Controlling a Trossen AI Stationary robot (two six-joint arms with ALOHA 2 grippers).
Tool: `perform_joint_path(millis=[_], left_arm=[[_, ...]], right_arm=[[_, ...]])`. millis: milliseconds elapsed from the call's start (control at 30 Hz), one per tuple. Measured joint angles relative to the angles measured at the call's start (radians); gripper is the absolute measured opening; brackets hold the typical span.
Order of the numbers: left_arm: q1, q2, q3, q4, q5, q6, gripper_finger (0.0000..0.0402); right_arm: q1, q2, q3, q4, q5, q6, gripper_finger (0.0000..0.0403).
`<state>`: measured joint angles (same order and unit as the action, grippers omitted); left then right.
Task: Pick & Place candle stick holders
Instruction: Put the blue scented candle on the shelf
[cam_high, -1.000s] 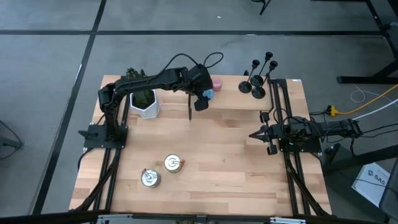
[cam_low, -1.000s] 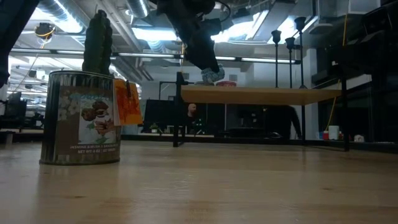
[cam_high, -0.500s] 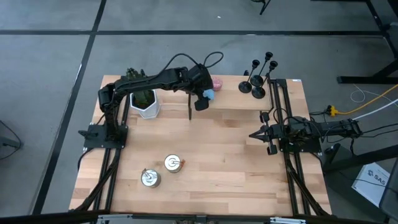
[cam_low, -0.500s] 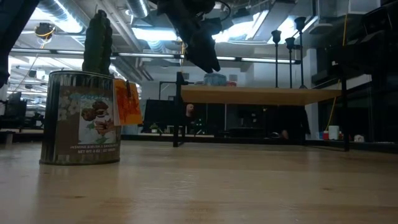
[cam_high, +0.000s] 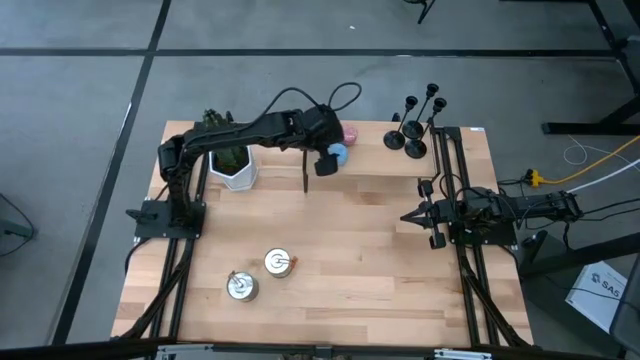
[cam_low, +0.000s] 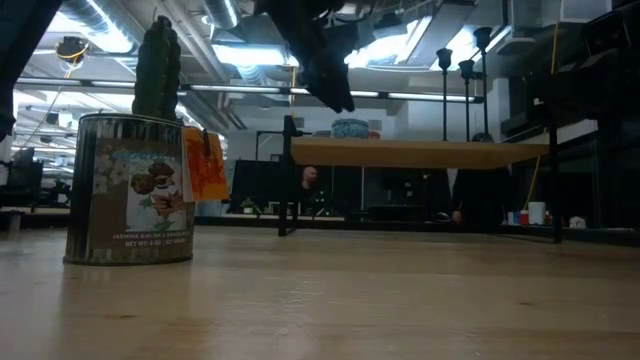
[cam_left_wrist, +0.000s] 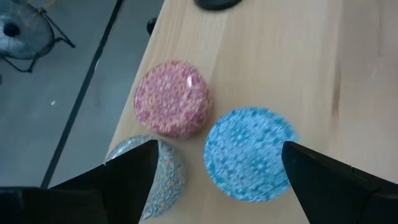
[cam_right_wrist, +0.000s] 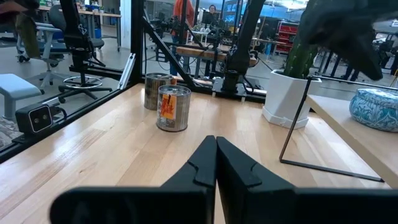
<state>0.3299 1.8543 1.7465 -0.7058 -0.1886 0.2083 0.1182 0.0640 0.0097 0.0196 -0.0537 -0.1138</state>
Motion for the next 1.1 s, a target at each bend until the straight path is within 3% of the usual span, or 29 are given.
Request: perform_joint_path(millis=[333,500,667,1000,1100], left_arm=[[-0.046,-0.001,0.018,0.0,-0.003,0.021,0.0336],[-0.095,-0.001,0.018,0.003,-0.003,0.074,0.0307],[-0.12,-0.001,0.002,0.022,0.0,0.093,0.0227],[-0.119,0.0,-0.073,0.051,0.061,0.125,0.0021],[-0.109,0.0,-0.091,0.058,0.06,0.127,0.0007]], right_arm=[[0.0,0.0,0.0,0.0,0.0,0.0,0.0011],[0.0,0.0,0.0,0.0,0.0,0.0,0.0011],[0.0,0.0,0.0,0.0,0.0,0.0,0.0011],[0.0,0.0,0.0,0.0,0.0,0.0,0.0011],[0.0,0.0,0.0,0.0,0.0,0.0,0.0011]])
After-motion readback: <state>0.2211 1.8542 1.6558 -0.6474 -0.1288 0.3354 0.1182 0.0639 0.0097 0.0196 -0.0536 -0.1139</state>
